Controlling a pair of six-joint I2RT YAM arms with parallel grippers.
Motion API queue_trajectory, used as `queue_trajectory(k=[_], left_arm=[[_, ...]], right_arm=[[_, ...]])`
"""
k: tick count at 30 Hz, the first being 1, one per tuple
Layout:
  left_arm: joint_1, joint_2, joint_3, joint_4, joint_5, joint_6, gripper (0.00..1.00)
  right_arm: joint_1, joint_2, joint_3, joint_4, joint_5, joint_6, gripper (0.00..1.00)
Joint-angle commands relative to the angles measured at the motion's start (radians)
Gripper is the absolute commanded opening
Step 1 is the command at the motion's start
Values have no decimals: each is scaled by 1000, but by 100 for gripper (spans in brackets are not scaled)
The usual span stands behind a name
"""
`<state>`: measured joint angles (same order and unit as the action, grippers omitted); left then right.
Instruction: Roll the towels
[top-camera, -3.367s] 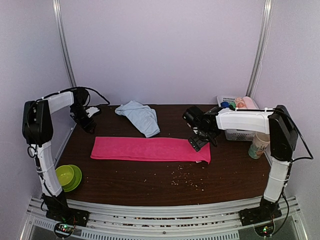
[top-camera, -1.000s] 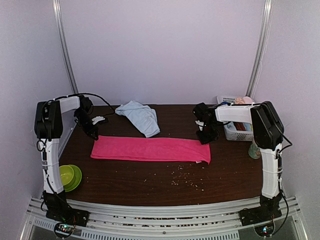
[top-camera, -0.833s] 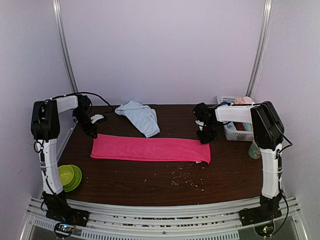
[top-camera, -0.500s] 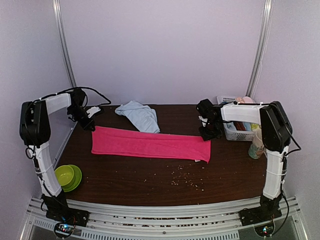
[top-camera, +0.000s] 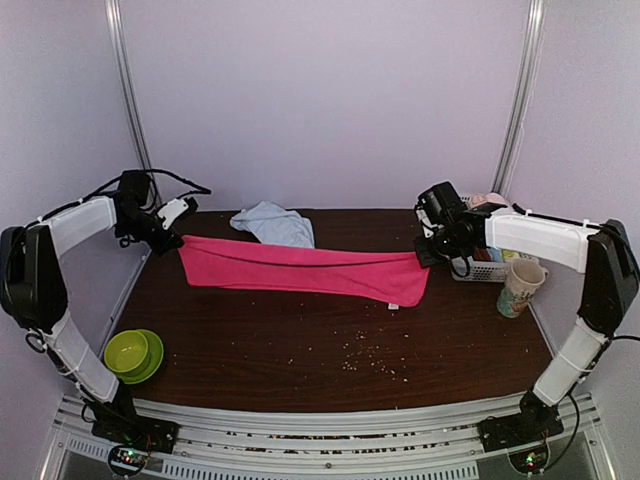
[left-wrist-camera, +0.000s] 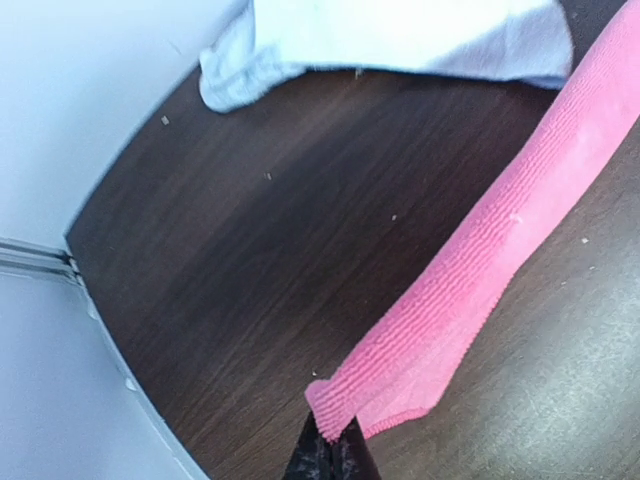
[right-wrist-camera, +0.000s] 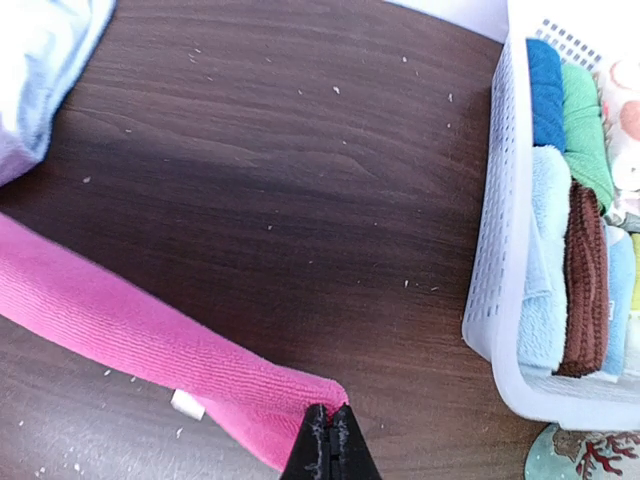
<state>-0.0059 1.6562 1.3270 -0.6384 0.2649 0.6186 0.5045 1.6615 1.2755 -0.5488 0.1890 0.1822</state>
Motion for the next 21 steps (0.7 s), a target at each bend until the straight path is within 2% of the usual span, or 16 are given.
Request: queue_trajectory(k=[1, 6, 13, 16, 19, 21], left_arm=[[6, -156, -114, 125, 66, 18, 0], [6, -343, -294, 165, 116, 51, 0], [6, -680, -508, 153, 168, 15, 0], [6, -812, -559, 108, 191, -5, 0], [6, -844, -583, 94, 155, -57, 0], [5, -766, -569, 84, 130, -70, 0]], right_arm=[[47, -142, -90, 54, 53, -26, 0], [110, -339, -213, 78, 67, -15, 0], [299, -579, -335, 15, 218, 56, 0], [341, -660, -389, 5, 261, 117, 0], [343, -676, -419, 2, 295, 176, 0], [335, -599, -380, -39, 348, 190, 0]])
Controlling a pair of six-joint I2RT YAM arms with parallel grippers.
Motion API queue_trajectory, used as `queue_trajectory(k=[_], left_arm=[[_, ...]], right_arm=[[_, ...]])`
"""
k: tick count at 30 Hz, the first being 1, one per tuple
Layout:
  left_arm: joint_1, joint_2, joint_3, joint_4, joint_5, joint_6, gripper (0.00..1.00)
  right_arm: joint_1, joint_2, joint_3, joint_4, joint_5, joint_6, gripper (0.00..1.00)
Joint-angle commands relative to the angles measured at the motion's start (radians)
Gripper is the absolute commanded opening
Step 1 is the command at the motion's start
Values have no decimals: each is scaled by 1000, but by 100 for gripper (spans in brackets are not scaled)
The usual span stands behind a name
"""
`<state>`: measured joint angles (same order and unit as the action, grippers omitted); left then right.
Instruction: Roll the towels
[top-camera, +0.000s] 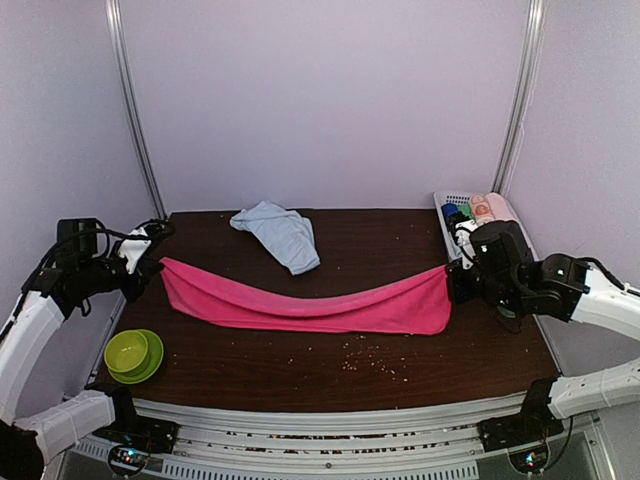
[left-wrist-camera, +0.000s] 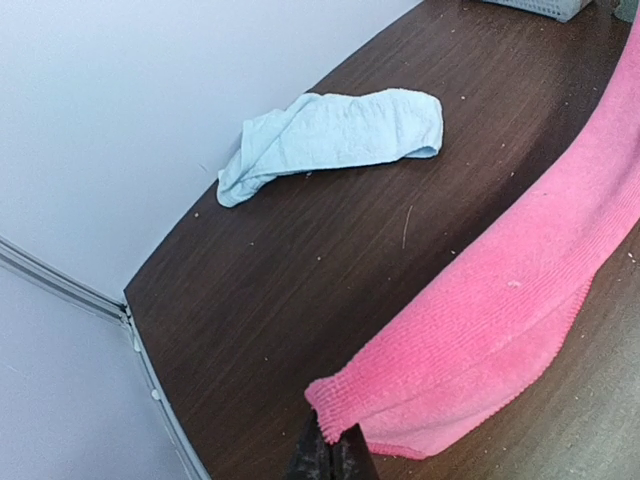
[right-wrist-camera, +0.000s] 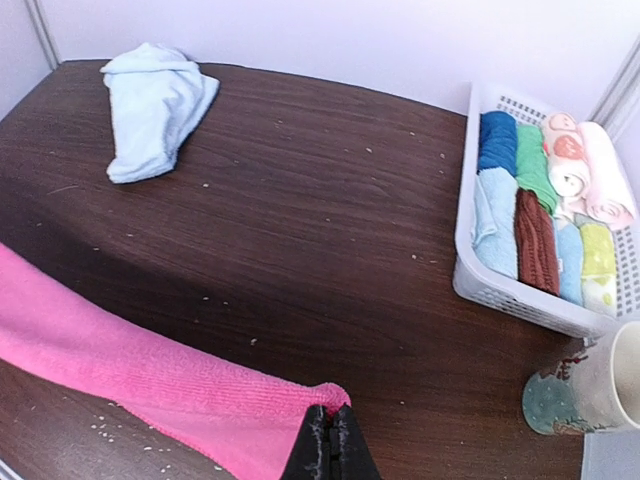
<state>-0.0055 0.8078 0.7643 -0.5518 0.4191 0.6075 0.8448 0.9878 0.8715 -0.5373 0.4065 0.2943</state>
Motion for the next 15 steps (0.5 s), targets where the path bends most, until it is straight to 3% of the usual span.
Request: queue_trajectory(k=[1, 4, 10, 15], left_arm=[[5, 149, 16, -7, -37, -65, 0], [5, 437, 134, -34, -86, -78, 0], [1, 1028, 535, -139, -184, -144, 0], [1, 1207, 731, -173, -301, -184, 0]], right_arm=[[-20, 158, 54, -69, 153, 81, 0], [-70, 399, 183, -124, 167, 66, 0], [-174, 935, 648, -248, 217, -22, 0], [-221, 1201, 961, -385, 285, -50, 0]])
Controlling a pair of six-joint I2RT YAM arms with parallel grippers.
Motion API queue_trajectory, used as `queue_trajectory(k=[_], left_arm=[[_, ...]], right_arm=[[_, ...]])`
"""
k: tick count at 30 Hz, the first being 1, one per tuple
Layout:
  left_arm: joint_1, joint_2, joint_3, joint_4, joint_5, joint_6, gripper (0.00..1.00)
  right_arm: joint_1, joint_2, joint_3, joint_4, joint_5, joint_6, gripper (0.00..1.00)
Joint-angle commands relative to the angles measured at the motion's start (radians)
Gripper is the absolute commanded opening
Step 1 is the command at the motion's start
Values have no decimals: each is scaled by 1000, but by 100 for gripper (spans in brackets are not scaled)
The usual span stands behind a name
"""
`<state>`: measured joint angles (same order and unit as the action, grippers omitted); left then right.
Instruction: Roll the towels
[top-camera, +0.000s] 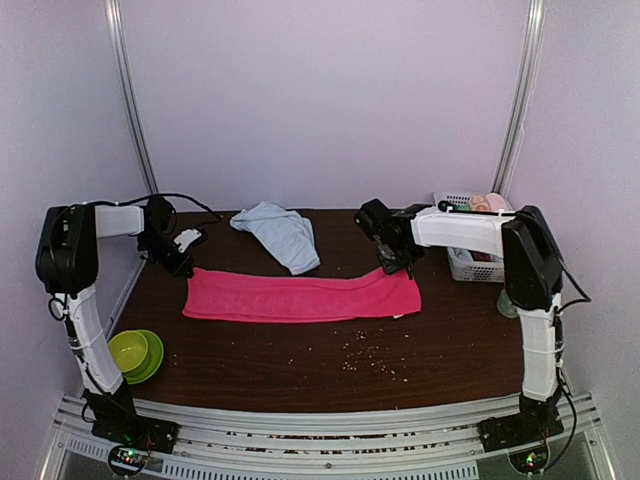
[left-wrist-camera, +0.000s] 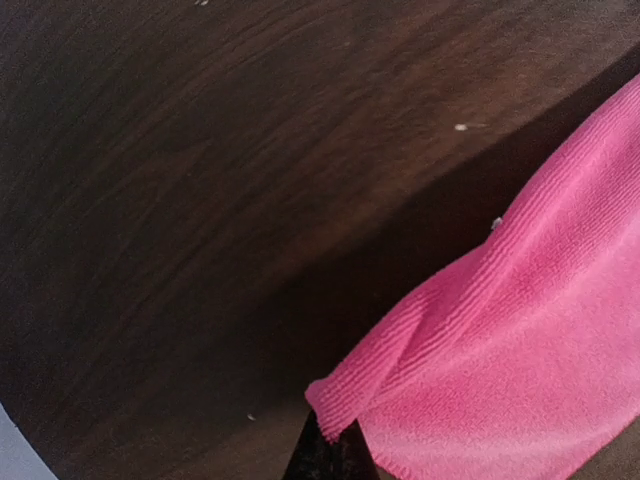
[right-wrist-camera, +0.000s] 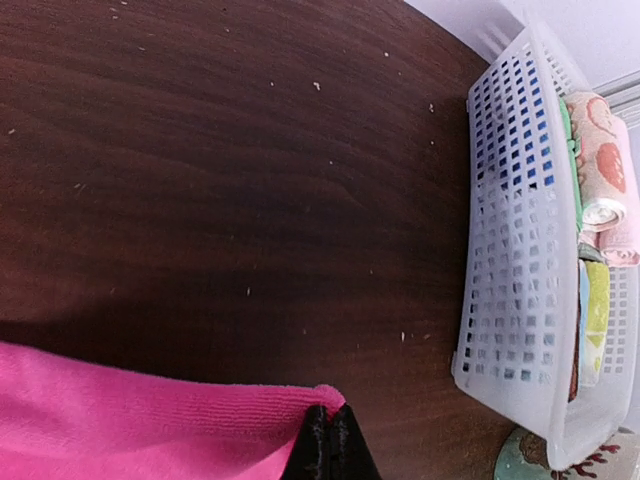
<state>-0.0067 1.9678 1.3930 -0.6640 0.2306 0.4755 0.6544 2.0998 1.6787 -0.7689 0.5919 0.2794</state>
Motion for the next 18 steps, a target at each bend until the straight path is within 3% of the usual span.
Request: queue_trajectory(k=[1, 4, 5, 6, 8, 9, 11, 13, 14, 18], left_arm=[[1, 52, 107, -50, -132, -58, 0], [1, 58, 109, -22, -172, -64, 0], [0, 61, 110, -16, -180, -66, 5], [1, 63, 112, -11, -182, -68, 11], [-1, 68, 117, -12, -180, -69, 31], [0, 63, 116, -14, -178, -69, 46], [2, 34, 98, -8, -180, -69, 73], [2, -13, 67, 11, -193, -70, 91], [2, -43, 53, 16, -194, -69, 96], [-15, -210, -37, 51, -147, -60, 98]], right_arm=[[-37, 106, 172, -151, 97, -43, 0], [-59, 136, 209, -144, 98, -57, 0], [-66, 142, 217, -143, 105, -61, 2], [-70, 149, 223, -142, 112, -63, 10], [-73, 151, 226, -145, 120, -67, 30], [-73, 143, 219, -146, 119, -65, 37], [-71, 104, 174, -129, 109, -66, 47], [-68, 36, 102, -91, 101, -71, 56], [-64, -15, 58, -79, 96, -77, 58], [-4, -159, -80, 21, 15, -160, 60]])
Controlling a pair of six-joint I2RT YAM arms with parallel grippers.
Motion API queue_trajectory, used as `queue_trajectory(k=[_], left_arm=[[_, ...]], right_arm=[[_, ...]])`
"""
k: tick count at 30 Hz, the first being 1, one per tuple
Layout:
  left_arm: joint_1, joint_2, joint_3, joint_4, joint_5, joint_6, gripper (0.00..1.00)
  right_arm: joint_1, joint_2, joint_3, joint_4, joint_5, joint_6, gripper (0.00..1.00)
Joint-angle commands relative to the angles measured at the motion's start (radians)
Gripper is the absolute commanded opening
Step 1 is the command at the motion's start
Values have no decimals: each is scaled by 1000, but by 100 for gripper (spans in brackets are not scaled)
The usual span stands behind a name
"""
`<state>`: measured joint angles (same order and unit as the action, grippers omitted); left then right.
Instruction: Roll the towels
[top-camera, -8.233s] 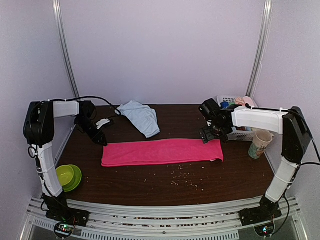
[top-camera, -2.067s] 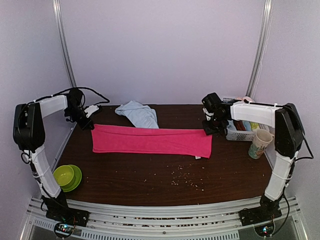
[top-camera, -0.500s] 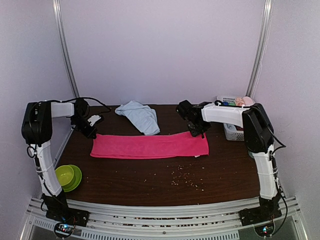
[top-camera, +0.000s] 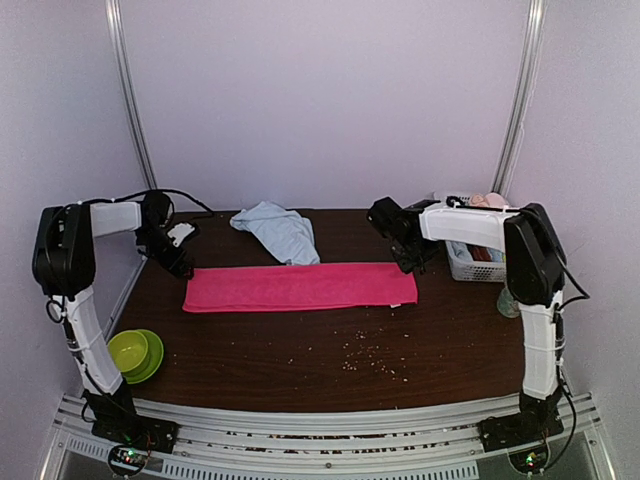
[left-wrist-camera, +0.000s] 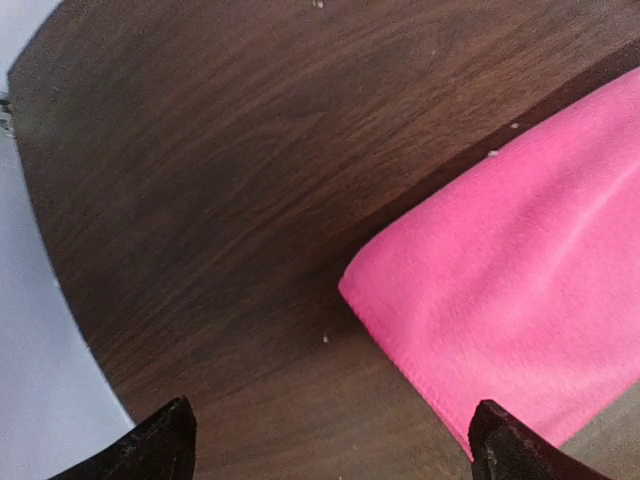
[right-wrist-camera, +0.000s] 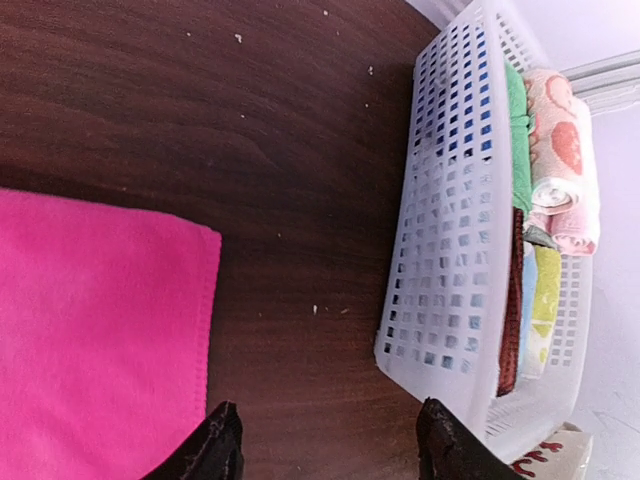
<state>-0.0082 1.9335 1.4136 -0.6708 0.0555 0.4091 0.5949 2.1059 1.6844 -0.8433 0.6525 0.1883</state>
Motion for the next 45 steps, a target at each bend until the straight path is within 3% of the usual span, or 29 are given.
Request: queue_trajectory(k=[1, 6, 18, 29, 45], left_arm=[[-28, -211, -87, 66, 34, 15, 98], [-147, -262, -178, 94, 2, 51, 97], [-290, -137, -196, 160, -169, 93, 83], [-334, -98, -243, 128, -272, 159, 76], [-413, -36, -188, -55, -335, 189, 75]], right_arm=[[80, -186, -107, 119, -72, -88, 60], [163, -176, -104, 178, -197, -116, 58], [237, 125, 179, 132, -291, -81, 57], [251, 171, 159, 90, -311, -90, 57], [255, 123, 49, 22, -308, -98, 57]])
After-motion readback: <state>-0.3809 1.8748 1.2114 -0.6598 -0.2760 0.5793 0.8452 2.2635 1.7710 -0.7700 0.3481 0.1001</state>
